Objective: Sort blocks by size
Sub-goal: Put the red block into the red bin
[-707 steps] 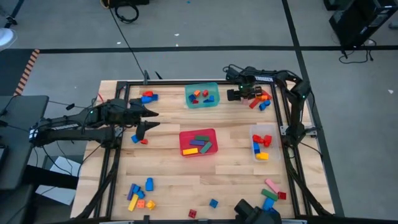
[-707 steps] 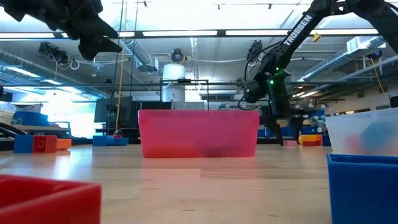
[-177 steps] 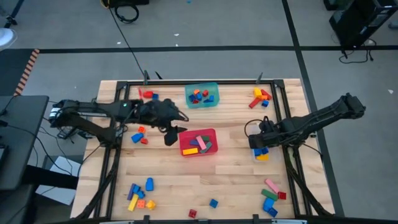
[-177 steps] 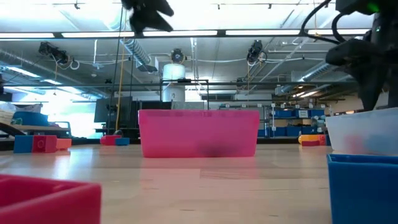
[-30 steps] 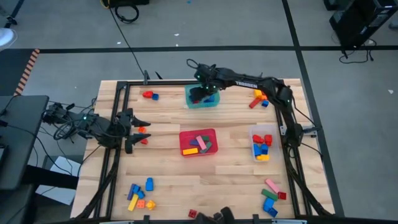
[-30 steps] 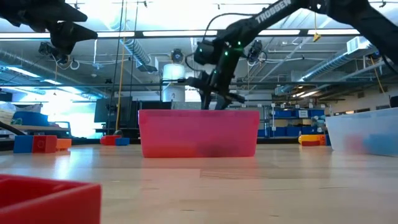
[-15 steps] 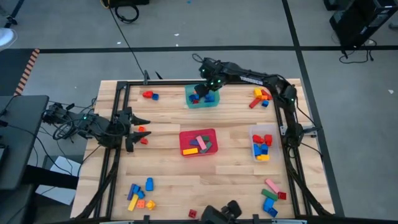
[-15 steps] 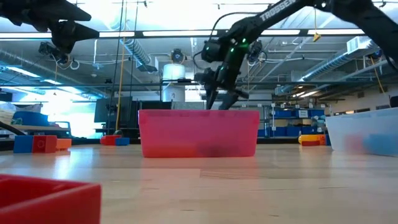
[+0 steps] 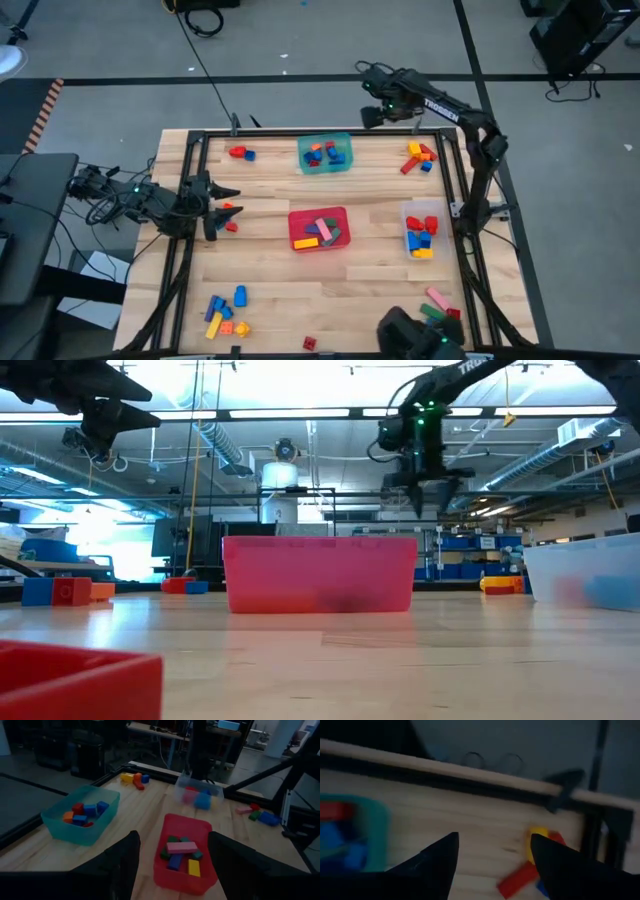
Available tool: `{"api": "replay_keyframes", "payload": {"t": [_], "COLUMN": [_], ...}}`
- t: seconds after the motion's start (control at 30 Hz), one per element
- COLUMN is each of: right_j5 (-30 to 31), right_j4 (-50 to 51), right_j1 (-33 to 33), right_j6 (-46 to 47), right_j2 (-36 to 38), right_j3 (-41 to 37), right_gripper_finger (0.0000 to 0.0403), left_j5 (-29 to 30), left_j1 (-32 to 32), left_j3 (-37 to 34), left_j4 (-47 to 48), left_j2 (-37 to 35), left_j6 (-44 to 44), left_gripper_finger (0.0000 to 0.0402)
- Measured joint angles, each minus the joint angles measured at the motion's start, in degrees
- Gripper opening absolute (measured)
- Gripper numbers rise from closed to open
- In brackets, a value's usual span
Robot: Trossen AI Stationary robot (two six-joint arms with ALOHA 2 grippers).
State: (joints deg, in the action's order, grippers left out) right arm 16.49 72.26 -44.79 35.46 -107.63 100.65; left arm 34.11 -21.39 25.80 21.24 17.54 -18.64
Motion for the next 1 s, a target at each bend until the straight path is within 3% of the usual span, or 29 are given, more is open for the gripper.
{"api": "replay_keyframes", "payload": {"t": [0.17, 0.4, 0.53, 0.8, 1.0], "right_j5": [1.48, -0.21, -1.11, -4.26, -2.95], "right_j4": [-3.31, -13.09, -16.01, -29.27, -30.61], "right_j1": [-1.10, -1.35, -0.28, 2.41, 2.51], "right_j6": [6.34, 23.59, 32.71, 41.09, 42.39], "right_j2": [5.92, 17.53, 20.88, 20.26, 16.43], "right_j3": [-13.19, -36.29, -44.91, -52.18, -52.33], "right_gripper_finger": [0.0264, 0.0252, 0.0241, 0.0223, 0.0212], "left_j5": [-0.04, -0.09, 0.08, 0.24, -1.18], "left_j1": [0.00, 0.00, 0.00, 0.00, 0.00], "left_j3": [0.00, 0.00, 0.00, 0.00, 0.00], "left_j4": [0.16, 0.55, 0.94, 1.54, 1.45], "left_j2": [0.00, 0.00, 0.02, 0.02, 0.02], "left_j6": [0.05, 0.44, 0.48, 0.50, 0.40], "left_gripper_finger": [0.0241, 0.0241, 0.0241, 0.0241, 0.0241]}}
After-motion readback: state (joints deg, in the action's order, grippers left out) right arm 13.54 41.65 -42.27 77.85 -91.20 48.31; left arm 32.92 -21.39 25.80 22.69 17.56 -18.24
